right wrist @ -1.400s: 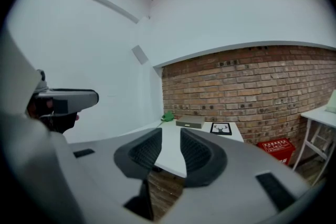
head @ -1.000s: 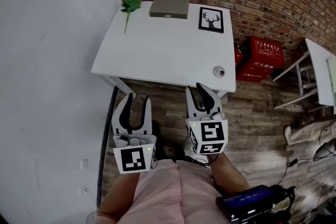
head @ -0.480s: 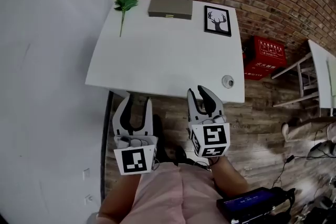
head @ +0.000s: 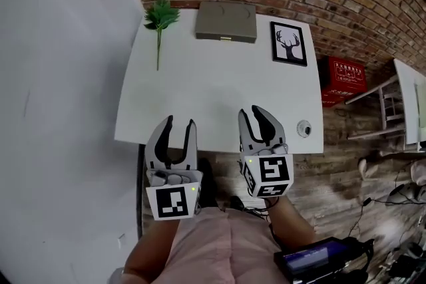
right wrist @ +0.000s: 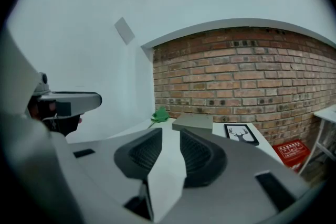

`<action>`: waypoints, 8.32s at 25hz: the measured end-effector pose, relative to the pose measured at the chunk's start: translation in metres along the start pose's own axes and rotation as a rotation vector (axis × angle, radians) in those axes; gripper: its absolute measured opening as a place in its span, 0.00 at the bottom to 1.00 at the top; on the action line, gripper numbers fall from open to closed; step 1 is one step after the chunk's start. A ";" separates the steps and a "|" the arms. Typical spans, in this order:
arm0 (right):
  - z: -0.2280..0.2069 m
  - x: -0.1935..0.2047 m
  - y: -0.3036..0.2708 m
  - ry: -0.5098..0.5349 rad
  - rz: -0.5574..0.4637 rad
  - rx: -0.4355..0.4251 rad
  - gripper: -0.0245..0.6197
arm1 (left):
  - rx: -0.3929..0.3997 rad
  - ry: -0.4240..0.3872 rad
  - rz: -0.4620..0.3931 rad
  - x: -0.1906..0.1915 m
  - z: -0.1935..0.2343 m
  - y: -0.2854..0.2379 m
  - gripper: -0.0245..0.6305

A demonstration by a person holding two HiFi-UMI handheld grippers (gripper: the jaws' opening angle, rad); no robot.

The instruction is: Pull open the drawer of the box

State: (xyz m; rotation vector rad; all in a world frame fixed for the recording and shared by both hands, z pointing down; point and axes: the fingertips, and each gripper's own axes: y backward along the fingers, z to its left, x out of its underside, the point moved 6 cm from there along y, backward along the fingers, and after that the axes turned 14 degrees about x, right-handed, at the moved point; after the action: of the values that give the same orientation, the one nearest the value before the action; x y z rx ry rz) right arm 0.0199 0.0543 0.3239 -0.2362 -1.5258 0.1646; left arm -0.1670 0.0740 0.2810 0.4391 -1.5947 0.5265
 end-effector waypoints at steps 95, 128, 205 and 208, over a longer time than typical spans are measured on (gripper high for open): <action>-0.035 0.075 -0.368 -0.520 0.663 -0.212 0.19 | 0.003 0.019 0.150 0.105 0.195 -0.285 0.05; -0.036 0.080 -0.355 -0.629 0.653 -0.193 0.12 | -0.007 0.000 0.149 0.096 0.190 -0.269 0.05; -0.014 0.110 -0.257 -0.646 0.665 -0.188 0.12 | 0.038 -0.061 0.132 0.074 0.141 -0.190 0.05; -0.013 0.111 -0.255 -0.648 0.665 -0.185 0.12 | 0.040 -0.064 0.133 0.073 0.139 -0.187 0.05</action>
State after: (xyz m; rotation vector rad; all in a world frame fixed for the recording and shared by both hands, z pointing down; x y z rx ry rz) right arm 0.0270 -0.1642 0.4960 -0.9052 -2.0562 0.6787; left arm -0.1807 -0.1569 0.3601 0.3854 -1.6849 0.6517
